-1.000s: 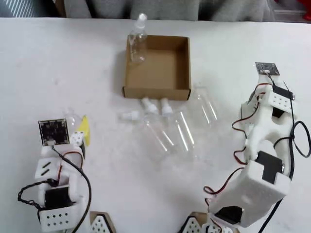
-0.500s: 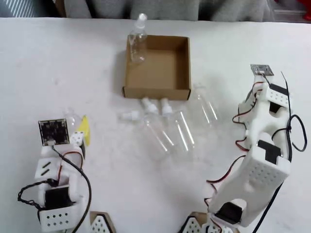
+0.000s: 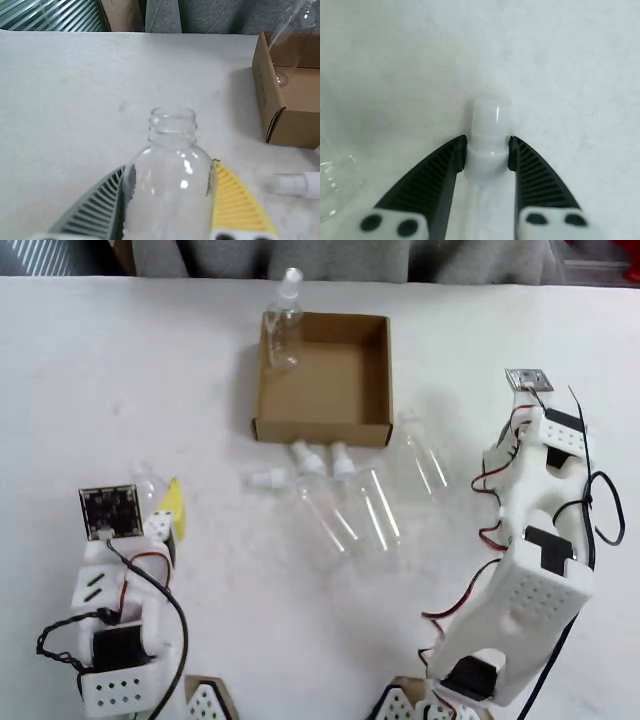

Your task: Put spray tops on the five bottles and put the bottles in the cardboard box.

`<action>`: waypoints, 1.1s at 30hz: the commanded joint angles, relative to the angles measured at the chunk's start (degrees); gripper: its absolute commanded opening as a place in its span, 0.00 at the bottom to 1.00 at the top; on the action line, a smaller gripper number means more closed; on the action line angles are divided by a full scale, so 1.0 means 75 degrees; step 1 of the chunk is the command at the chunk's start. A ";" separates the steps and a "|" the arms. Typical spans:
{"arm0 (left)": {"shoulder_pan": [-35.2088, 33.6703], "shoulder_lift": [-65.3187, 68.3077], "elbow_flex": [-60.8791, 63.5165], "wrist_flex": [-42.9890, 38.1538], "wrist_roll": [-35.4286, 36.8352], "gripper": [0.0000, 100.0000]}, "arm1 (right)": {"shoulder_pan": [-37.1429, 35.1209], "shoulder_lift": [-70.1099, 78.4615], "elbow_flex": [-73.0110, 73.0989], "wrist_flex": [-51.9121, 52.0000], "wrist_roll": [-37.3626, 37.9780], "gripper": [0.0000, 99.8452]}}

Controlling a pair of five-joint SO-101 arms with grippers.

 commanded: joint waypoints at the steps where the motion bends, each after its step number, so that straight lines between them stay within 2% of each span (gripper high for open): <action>1: 0.0111 -0.0193 -0.0023 0.0035 -0.0070 0.11 | -0.0076 -0.0123 -0.0340 0.0041 0.0047 0.03; 8: 0.0111 -0.0193 -0.0023 0.0035 -0.0070 0.11 | -0.0182 -0.1084 -0.0375 0.0651 0.0000 0.02; 14: 0.0322 -0.0193 -0.0023 -0.0035 -0.0012 0.11 | -0.0217 -0.3159 -0.0375 0.1588 -0.1266 0.02; 17: 0.1166 -0.0193 -0.0023 -0.0152 0.0000 0.11 | -0.0369 -0.4249 -0.0316 0.1705 -0.1594 0.02; 20: 0.2034 -0.0193 -0.0023 -0.0903 0.0164 0.11 | -0.0674 -0.5140 -0.0316 0.1705 -0.1536 0.02; 27: 0.3569 -0.0193 -0.0023 -0.3516 0.2262 0.11 | -0.1307 -0.6980 -0.0305 0.1975 -0.1582 0.02; 30: 0.4413 -0.0193 -0.0023 -0.4337 0.2333 0.11 | -0.1495 -0.7590 -0.0305 0.2233 -0.1594 0.02; 33: 0.5081 -0.0193 -0.0023 -0.4536 0.2321 0.11 | -0.1811 -0.8188 -0.0316 0.2186 -0.1653 0.02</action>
